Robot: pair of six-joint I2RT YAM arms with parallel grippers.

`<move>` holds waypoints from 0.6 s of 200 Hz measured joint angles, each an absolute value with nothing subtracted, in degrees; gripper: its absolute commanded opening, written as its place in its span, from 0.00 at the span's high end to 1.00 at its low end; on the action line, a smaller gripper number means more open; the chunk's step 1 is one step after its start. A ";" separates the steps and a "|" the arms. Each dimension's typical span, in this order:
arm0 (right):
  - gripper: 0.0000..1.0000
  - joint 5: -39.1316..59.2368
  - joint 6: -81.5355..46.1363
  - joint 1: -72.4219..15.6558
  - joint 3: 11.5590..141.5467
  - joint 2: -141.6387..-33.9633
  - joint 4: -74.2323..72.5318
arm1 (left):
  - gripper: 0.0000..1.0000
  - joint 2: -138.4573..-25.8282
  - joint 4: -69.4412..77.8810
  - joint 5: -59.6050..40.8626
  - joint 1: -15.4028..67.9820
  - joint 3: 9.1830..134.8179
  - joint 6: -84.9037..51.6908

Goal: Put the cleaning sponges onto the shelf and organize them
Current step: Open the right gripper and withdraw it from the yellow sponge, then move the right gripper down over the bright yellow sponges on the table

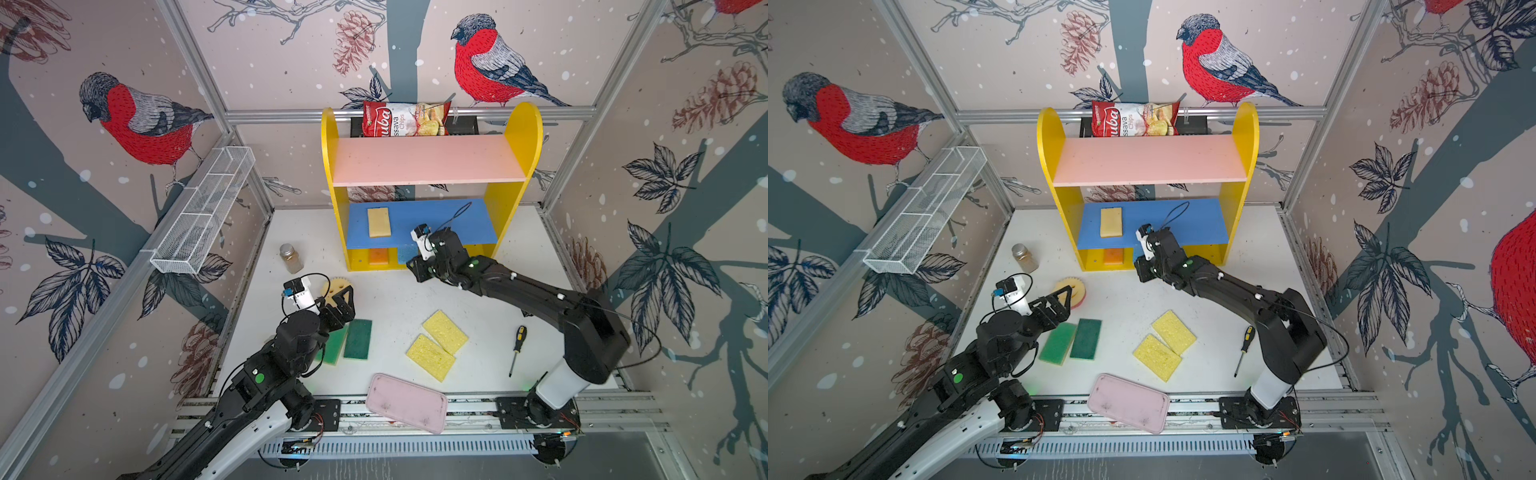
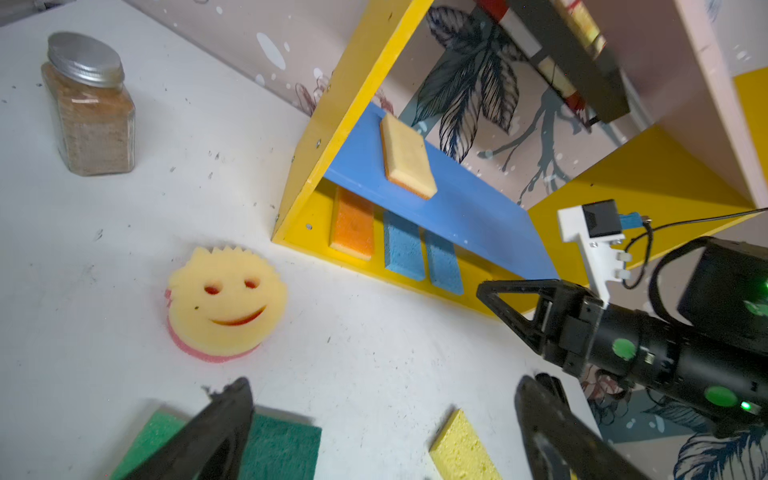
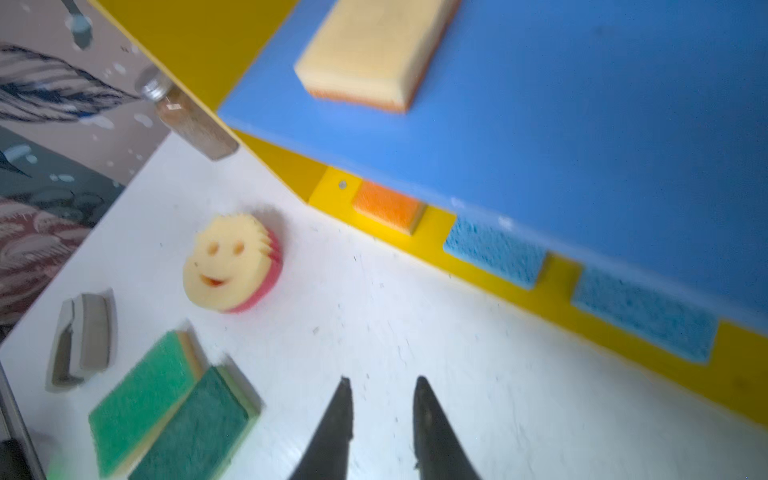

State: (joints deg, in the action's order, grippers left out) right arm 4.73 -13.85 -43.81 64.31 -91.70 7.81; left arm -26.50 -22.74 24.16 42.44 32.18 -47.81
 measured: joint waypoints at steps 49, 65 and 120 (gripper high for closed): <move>0.26 0.43 -16.82 -44.29 48.73 -80.18 7.51 | 0.03 -31.05 -22.31 19.29 42.44 27.73 -52.82; 0.24 -1.39 -18.22 -43.79 44.34 -77.60 7.73 | 0.03 -32.77 -20.40 17.47 42.46 26.33 -54.37; 0.20 -2.70 -24.10 -38.37 29.43 -71.77 7.70 | 0.03 -40.40 -16.91 14.92 45.78 28.18 -58.48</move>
